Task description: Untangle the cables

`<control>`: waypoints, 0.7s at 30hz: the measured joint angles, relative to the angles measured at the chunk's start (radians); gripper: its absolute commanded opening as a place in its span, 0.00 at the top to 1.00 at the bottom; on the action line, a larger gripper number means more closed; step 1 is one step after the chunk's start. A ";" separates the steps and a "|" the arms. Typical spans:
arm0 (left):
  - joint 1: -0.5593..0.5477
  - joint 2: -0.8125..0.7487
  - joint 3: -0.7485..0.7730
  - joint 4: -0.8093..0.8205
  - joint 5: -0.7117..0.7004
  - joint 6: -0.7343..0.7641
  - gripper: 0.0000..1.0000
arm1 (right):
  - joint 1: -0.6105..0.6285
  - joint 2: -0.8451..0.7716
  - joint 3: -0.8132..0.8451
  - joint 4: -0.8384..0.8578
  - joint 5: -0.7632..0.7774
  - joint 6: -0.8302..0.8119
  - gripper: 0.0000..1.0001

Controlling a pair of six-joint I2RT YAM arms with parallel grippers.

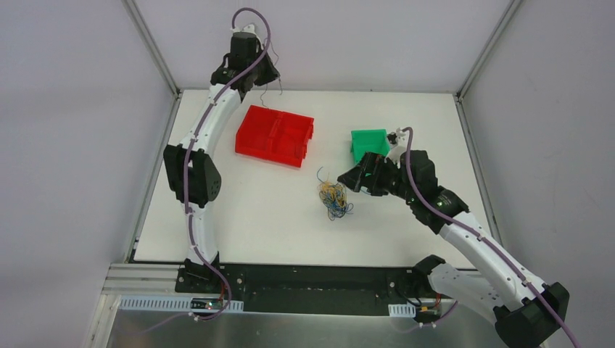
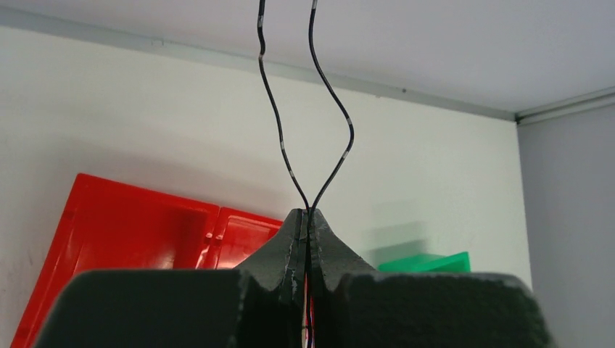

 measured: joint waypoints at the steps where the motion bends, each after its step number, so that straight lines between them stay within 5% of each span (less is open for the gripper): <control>1: -0.006 0.000 -0.029 0.011 0.000 0.008 1.00 | 0.000 0.000 -0.001 0.000 0.000 0.000 0.01; 21: -0.200 0.003 -0.295 0.091 -0.115 0.229 1.00 | 0.000 -0.002 -0.015 0.002 0.036 -0.003 0.01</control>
